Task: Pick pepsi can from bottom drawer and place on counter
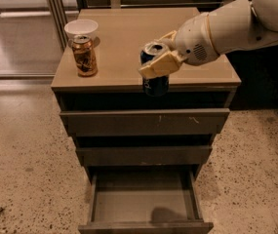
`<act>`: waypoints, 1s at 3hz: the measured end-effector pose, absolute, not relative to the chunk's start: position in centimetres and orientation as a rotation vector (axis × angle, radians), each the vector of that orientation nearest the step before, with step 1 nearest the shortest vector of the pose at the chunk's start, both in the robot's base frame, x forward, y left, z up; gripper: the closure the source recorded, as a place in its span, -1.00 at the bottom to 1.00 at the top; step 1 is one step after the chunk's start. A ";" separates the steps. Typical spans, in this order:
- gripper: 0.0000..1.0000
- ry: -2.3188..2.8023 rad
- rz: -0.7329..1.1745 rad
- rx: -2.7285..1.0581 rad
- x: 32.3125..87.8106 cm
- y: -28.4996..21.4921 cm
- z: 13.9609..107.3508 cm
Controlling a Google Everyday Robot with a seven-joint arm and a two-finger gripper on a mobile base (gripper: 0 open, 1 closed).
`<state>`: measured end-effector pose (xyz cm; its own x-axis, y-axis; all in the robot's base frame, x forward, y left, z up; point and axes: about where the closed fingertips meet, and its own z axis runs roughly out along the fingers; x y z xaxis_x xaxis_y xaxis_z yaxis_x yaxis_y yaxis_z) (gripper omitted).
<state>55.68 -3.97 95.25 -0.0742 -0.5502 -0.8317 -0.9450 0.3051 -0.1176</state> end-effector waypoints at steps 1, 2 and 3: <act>1.00 1.732 0.523 -1.350 60.1 -5.6 94.7; 1.00 1.723 0.480 -1.332 64.7 -6.9 94.2; 1.00 1.718 0.465 -1.297 68.4 -8.0 93.4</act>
Offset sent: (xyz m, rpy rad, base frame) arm 0.1492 -0.0512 -0.0119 -0.0367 -0.1277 -0.0957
